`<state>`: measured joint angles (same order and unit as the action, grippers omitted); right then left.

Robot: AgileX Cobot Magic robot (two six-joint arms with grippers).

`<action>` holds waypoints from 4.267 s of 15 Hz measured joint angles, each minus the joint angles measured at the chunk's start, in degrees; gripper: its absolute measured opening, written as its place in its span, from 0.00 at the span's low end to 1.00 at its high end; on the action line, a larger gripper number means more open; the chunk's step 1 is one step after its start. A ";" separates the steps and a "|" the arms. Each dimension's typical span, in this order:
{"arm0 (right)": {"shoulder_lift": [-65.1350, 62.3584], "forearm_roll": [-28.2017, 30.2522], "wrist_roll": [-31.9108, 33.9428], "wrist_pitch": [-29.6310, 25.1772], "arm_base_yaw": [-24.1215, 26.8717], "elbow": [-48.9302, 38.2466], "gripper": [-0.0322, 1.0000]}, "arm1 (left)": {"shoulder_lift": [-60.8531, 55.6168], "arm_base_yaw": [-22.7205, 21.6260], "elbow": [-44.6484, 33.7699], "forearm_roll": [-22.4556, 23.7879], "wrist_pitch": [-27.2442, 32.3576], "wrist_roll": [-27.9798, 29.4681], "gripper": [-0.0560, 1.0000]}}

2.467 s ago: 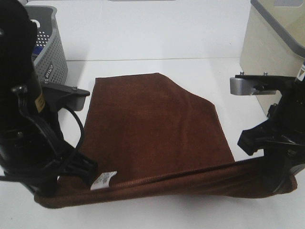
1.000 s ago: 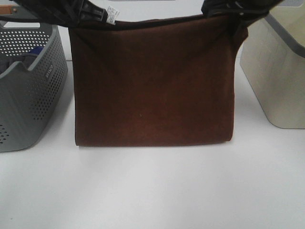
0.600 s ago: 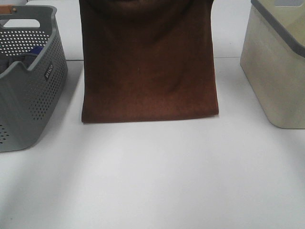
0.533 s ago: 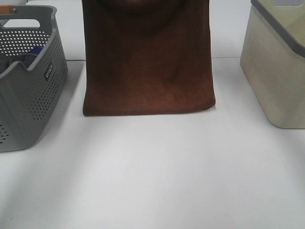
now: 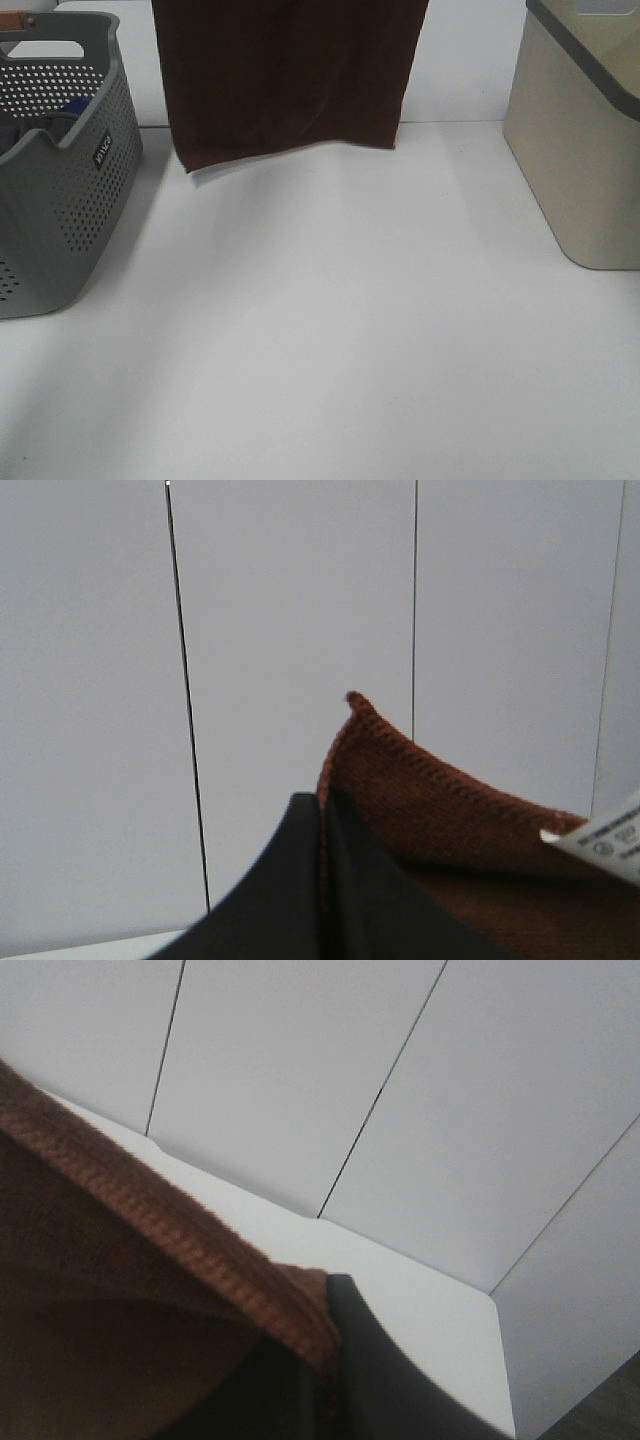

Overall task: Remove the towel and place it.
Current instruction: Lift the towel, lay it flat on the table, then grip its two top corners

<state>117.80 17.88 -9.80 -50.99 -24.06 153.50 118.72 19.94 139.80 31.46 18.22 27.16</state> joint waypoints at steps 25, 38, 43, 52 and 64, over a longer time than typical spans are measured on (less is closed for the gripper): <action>-14.73 -18.51 2.23 -18.74 0.00 -63.88 0.03 | -4.13 10.60 -28.42 -23.15 51.17 -15.13 0.05; -44.98 -31.17 4.93 -18.33 0.00 -107.31 0.03 | -28.19 26.76 -74.66 -25.78 50.25 1.43 0.05; -47.44 -32.37 4.98 -18.45 0.00 -112.59 0.03 | -28.25 31.51 -78.04 -29.56 50.36 2.52 0.05; -47.44 -32.49 4.98 -18.51 0.00 -112.76 0.32 | -28.25 31.68 -78.04 -36.33 50.88 -0.11 0.27; -46.07 -25.78 7.85 -7.96 0.00 -98.49 0.73 | -28.30 23.26 -68.35 -31.05 43.32 -1.32 0.73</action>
<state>71.73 -7.91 -1.95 -58.96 -24.06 55.00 90.41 43.20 71.45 0.40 61.54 25.84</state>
